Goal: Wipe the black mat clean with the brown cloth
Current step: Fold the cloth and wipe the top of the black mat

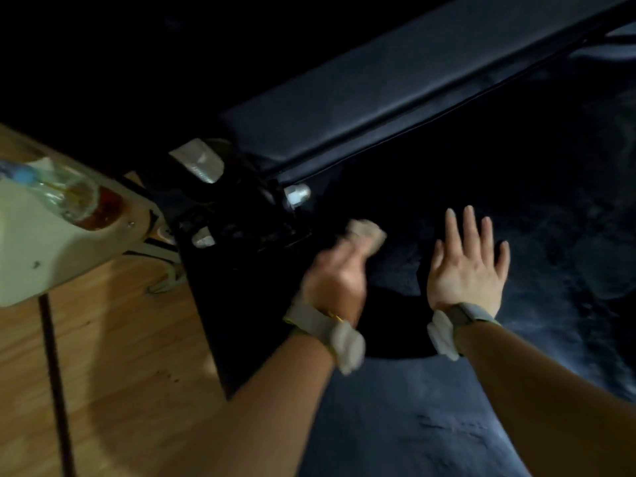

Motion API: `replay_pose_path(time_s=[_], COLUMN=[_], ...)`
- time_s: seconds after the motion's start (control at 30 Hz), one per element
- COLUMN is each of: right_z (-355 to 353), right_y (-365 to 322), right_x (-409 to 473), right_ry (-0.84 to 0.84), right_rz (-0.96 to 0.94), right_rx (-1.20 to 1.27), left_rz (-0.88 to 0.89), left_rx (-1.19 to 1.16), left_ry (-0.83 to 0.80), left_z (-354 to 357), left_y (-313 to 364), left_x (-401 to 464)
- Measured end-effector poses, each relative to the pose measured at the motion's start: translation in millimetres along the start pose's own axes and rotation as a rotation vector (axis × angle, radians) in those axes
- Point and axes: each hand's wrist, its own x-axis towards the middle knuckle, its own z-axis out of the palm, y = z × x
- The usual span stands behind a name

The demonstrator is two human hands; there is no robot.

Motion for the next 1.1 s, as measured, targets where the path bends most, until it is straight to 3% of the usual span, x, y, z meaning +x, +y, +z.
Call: replay_pose_path(time_s=[0.1,0.2,0.3,0.4,0.5,0.6,0.7,0.8,0.87,0.97,1.1], right_z=[0.2,-0.9,0.3,1.5,0.2,-0.4,-0.8,-1.8,-2.6,-1.8,-0.1], right_y=[2.2,5.6,4.7,1.4,-1.1,-0.8,-1.4,-1.9,-1.8,-2.5,-2.7], right_x=[0.1,0.3,-0.4,0.0,0.7,-0.2,-1.0,-0.8,-0.7,-1.8,-1.2], right_ry=[0.021,0.024,0.009,0.012,0.017,0.019,0.012,0.020,0.014,0.013,0.031], right_rz=[0.007,0.017,0.014,0.016,0.008,0.019,0.003,0.001,0.003,-0.005,-0.001], right_rx=[0.014,0.000,-0.011,-0.014,0.000,-0.006,0.001,-0.012,-0.012,-0.008,0.011], left_rz=[0.275,0.364,0.225,0.069,0.170,0.319,0.280,0.050,-0.030,-0.001,0.233], left_rx=[0.017,0.163,0.299,0.227,0.095,0.116,0.245,0.267,0.243,0.102,0.097], left_ry=[-0.060,0.029,0.088,0.149,0.044,-0.028,0.100,0.308,0.351,0.283,0.064], left_z=[14.8,0.1,-24.8,-37.7,-37.5,-31.3,-44.7,-63.1,-62.0,-57.3,-56.9], left_y=[20.1,-18.6,-79.4,-85.4,-56.1,-61.5,-103.9,-136.1,-136.4,-116.9,-99.3], left_x=[-39.4,-30.0,-15.8,-18.0,-36.1,-60.4,-56.8,-43.2,-41.4,-50.6,-71.5])
